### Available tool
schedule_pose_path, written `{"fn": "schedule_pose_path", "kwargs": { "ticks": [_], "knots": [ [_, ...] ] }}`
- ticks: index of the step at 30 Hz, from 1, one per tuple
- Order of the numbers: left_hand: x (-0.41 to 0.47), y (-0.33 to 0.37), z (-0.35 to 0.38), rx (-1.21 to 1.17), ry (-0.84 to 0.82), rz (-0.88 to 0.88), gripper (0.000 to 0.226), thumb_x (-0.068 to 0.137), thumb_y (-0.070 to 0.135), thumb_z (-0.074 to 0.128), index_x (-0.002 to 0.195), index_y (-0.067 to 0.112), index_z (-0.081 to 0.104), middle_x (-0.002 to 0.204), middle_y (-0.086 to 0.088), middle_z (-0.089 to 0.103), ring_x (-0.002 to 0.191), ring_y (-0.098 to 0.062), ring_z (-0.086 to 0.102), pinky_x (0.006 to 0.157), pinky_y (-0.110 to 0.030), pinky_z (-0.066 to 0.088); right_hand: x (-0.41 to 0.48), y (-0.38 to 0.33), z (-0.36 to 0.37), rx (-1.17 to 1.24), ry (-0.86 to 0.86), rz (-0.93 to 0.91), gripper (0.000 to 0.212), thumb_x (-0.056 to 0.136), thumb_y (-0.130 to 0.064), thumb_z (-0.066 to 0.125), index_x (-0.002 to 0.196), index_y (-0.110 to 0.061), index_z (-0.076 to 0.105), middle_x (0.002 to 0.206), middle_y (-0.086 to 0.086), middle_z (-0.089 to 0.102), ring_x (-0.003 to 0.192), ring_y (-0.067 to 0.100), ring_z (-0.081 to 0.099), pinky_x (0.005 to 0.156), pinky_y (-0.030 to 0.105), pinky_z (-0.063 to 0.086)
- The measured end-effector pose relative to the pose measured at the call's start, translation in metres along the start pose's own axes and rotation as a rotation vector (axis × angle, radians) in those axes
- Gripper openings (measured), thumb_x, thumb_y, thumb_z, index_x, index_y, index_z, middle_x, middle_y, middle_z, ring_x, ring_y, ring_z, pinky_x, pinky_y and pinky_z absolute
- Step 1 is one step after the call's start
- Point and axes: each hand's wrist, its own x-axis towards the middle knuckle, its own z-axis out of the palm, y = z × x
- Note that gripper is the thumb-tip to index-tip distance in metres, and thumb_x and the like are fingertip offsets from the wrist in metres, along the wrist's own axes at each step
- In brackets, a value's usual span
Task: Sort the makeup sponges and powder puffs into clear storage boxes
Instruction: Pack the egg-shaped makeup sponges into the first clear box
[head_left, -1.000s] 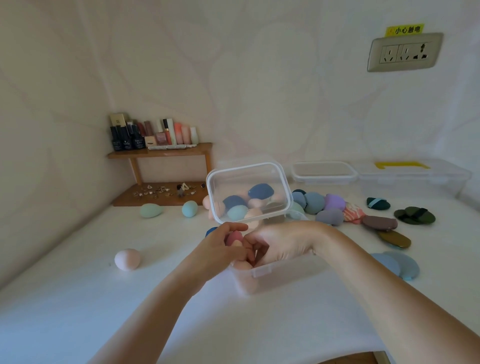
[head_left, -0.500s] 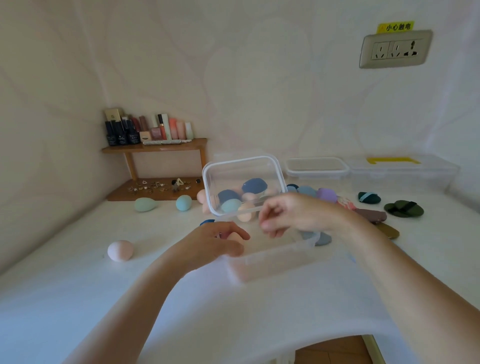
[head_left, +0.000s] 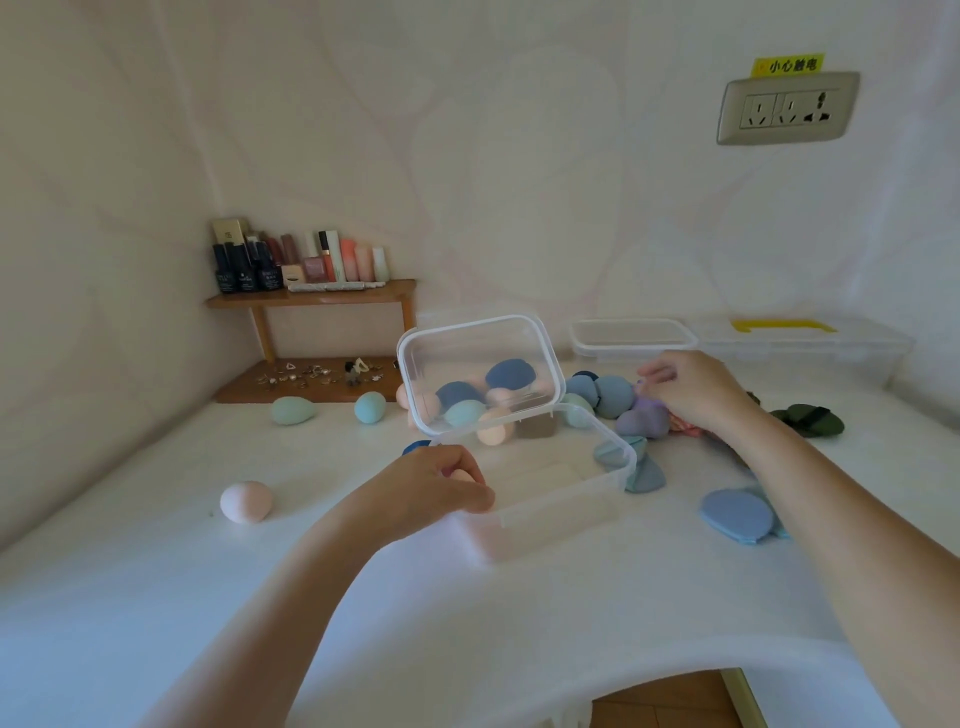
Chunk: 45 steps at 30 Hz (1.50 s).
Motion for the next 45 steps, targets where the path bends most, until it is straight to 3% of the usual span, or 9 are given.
{"fn": "schedule_pose_path", "kwargs": {
  "ticks": [4,10,13,17,22,29,35,40,45],
  "knots": [
    [0.001,0.000,-0.001,-0.008,-0.008,-0.010,0.016,0.079,0.031,0.065,0.092,0.023,0.063,0.090,0.007,0.060,0.086,-0.010,0.054,0.088,-0.029,0.048,-0.011,-0.005,0.005,-0.261,-0.217,-0.109,0.023,0.082,-0.014,0.067,0.105,-0.017,0.066,0.107,0.001,0.063,0.093,0.015,0.056,0.078,0.023,0.041],
    [0.000,-0.002,0.000,-0.030,-0.022,0.012,0.012,0.080,0.028,0.065,0.090,0.023,0.062,0.091,0.006,0.060,0.087,-0.011,0.054,0.084,-0.029,0.048,-0.012,0.000,0.010,-0.451,-0.203,-0.087,0.022,0.074,-0.017,0.064,0.085,0.002,0.066,0.096,0.018,0.066,0.071,0.016,0.044,0.062,0.026,0.034],
    [0.000,-0.002,-0.002,-0.048,-0.045,0.001,0.012,0.080,0.026,0.066,0.092,0.024,0.063,0.093,0.005,0.060,0.089,-0.013,0.054,0.090,-0.031,0.049,-0.017,-0.006,0.003,-0.378,-0.143,-0.080,0.016,0.071,-0.020,0.062,0.073,-0.004,0.064,0.079,0.008,0.060,0.069,0.024,0.049,0.059,0.027,0.035],
    [0.002,-0.001,-0.002,-0.052,-0.052,-0.011,0.010,0.081,0.025,0.065,0.091,0.026,0.062,0.094,0.006,0.058,0.086,-0.011,0.052,0.092,-0.030,0.048,-0.030,-0.032,-0.013,0.005,0.051,-0.125,0.028,0.079,-0.017,0.074,0.100,-0.012,0.056,0.094,0.004,0.061,0.084,0.025,0.059,0.074,0.034,0.047],
    [0.002,-0.001,-0.001,-0.065,-0.050,-0.012,0.010,0.081,0.023,0.065,0.091,0.026,0.063,0.094,0.005,0.058,0.085,-0.010,0.051,0.089,-0.029,0.048,-0.068,-0.074,-0.023,0.376,-0.502,-0.292,0.025,0.086,-0.011,0.068,0.110,-0.016,0.066,0.099,0.002,0.069,0.084,0.005,0.067,0.077,0.016,0.052],
    [0.000,0.000,-0.002,-0.114,-0.049,-0.030,0.015,0.078,0.020,0.069,0.093,0.024,0.065,0.105,-0.002,0.060,0.101,-0.022,0.056,0.095,-0.036,0.047,-0.087,-0.096,0.025,-0.368,-0.679,-0.513,0.031,0.080,-0.017,0.072,0.109,-0.027,0.067,0.085,-0.018,0.062,0.074,0.003,0.057,0.061,0.012,0.042],
    [-0.001,0.001,0.000,-0.116,-0.035,-0.025,0.015,0.077,0.018,0.068,0.090,0.025,0.067,0.106,-0.005,0.063,0.096,-0.020,0.057,0.096,-0.038,0.047,-0.087,-0.095,0.031,-0.211,-0.906,-0.430,0.033,0.080,-0.022,0.075,0.112,-0.025,0.066,0.082,-0.017,0.067,0.061,-0.007,0.054,0.063,0.014,0.043],
    [-0.002,0.001,0.001,-0.120,-0.020,-0.001,0.015,0.078,0.019,0.067,0.093,0.022,0.067,0.100,-0.002,0.064,0.090,-0.015,0.057,0.094,-0.037,0.048,-0.090,-0.084,0.032,-0.026,-0.940,-0.334,0.044,0.084,-0.039,0.069,0.121,-0.022,0.052,0.110,-0.005,0.069,0.094,0.008,0.064,0.095,0.029,0.048],
    [-0.005,0.002,0.002,-0.135,-0.027,0.001,0.017,0.077,0.017,0.067,0.092,0.023,0.065,0.099,0.002,0.065,0.098,-0.019,0.059,0.095,-0.038,0.049,-0.105,-0.084,0.042,-0.184,-0.847,-0.482,0.073,0.060,-0.058,0.080,0.123,-0.033,0.051,0.118,-0.009,0.060,0.110,0.009,0.056,0.098,0.031,0.046]
  ]
}}
